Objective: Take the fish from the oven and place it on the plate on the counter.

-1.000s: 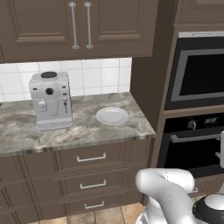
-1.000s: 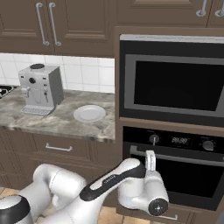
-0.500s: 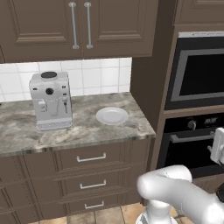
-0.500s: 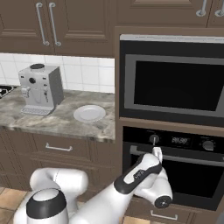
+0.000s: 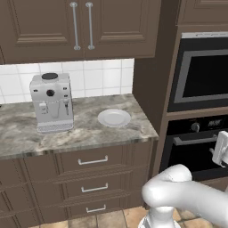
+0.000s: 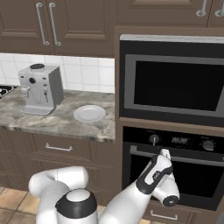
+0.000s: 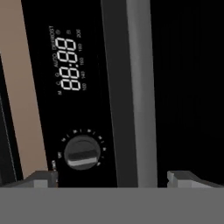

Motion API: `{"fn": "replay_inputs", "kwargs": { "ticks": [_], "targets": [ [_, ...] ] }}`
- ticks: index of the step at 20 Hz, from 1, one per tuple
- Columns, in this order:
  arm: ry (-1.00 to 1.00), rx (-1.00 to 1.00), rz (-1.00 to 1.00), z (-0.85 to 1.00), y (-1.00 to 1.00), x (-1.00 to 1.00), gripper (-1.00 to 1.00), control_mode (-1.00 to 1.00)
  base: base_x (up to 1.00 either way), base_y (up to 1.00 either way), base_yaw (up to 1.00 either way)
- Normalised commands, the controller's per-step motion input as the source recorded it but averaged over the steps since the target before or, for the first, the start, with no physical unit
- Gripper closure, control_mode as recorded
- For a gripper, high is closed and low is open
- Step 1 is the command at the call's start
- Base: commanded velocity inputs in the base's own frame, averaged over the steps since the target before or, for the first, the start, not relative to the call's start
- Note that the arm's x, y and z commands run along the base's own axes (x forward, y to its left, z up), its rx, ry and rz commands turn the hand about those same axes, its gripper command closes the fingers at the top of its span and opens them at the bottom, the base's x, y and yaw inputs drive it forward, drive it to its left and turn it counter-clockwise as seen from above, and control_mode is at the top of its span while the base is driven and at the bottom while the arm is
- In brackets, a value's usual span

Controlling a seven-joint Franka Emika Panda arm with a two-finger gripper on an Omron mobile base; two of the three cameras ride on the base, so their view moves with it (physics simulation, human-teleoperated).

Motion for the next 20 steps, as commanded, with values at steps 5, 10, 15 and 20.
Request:
{"fn": "replay_inputs", "kwargs": {
  "ticks": [5, 10, 15, 20],
  "targets": [
    [-0.14, 0.00, 0.00, -0.38, -0.16, 0.29, -1.00, -1.00, 0.00, 0.00, 0.00],
    [-0.06, 0.01, 0.00, -0.26, -0.08, 0.37, -1.00, -1.00, 0.00, 0.00, 0.00],
    [0.00, 0.00, 0.00, -0.20, 0.00, 0.46, -1.00, -1.00, 0.00, 0.00, 0.00],
    [0.00, 0.00, 0.00, -0.15, -0.07, 0.36, -1.00, -1.00, 0.00, 0.00, 0.00]
  ]
}}
